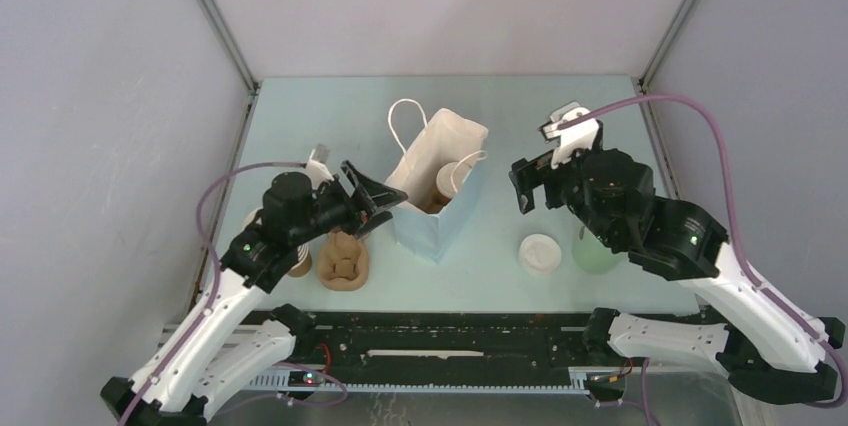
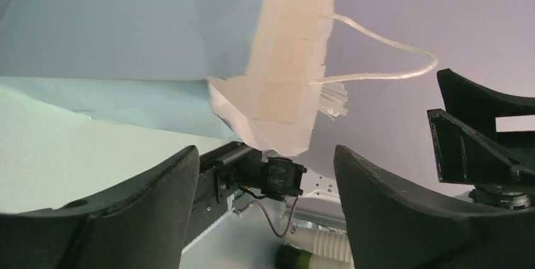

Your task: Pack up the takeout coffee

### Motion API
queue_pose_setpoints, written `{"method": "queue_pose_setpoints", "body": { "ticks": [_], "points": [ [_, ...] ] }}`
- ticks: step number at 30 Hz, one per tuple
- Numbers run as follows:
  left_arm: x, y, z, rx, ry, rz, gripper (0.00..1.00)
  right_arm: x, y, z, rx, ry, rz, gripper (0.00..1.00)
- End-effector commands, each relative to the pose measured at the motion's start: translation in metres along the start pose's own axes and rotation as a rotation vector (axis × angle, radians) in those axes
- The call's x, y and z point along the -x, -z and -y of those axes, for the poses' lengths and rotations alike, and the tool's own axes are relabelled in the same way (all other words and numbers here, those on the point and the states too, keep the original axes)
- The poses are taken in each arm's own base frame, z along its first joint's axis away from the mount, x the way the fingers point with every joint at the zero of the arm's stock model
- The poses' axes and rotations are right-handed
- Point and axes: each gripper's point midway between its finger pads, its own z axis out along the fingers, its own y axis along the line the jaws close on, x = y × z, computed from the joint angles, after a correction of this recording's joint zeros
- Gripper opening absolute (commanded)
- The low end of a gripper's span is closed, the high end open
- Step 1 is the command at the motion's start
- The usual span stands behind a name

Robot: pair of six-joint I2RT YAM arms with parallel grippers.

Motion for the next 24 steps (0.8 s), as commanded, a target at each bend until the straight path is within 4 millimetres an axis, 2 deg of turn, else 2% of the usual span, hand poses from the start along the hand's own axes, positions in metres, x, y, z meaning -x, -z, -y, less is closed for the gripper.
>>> {"method": "queue_pose_setpoints", "body": {
  "ticks": [1,4,8,11,14,18,20,24],
  "points": [
    [0.013,0.032,0.01,0.009,-0.21,0.093,0.86,-0.001,0.027,0.021,-0.066,-0.166,-0.034,1.0],
    [0.016,0.05,0.017,-0.025,-0.329,0.139,0.89,-0.013,0.042,0.031,-0.106,-0.261,-0.085,1.0],
    [0.019,0.075,0.037,-0.096,-0.526,0.191,0.93,-0.037,0.06,0.041,-0.163,-0.355,-0.186,1.0],
    [0.021,0.088,0.046,-0.112,-0.639,0.214,0.95,-0.067,0.076,0.056,-0.295,-0.457,-0.314,1.0],
    [0.018,0.09,0.047,-0.123,-0.718,0.198,0.95,-0.099,0.091,0.071,-0.447,-0.514,-0.45,1.0],
    [0.011,0.089,0.047,-0.156,-0.764,0.159,0.95,-0.13,0.092,0.077,-0.537,-0.587,-0.534,0.97],
    [0.008,0.09,0.048,-0.167,-0.776,0.147,0.95,-0.136,0.084,0.076,-0.537,-0.6,-0.55,0.96],
    [0.003,0.093,0.05,-0.187,-0.786,0.133,0.95,-0.154,0.082,0.098,-0.682,-0.589,-0.574,0.91]
  ]
}}
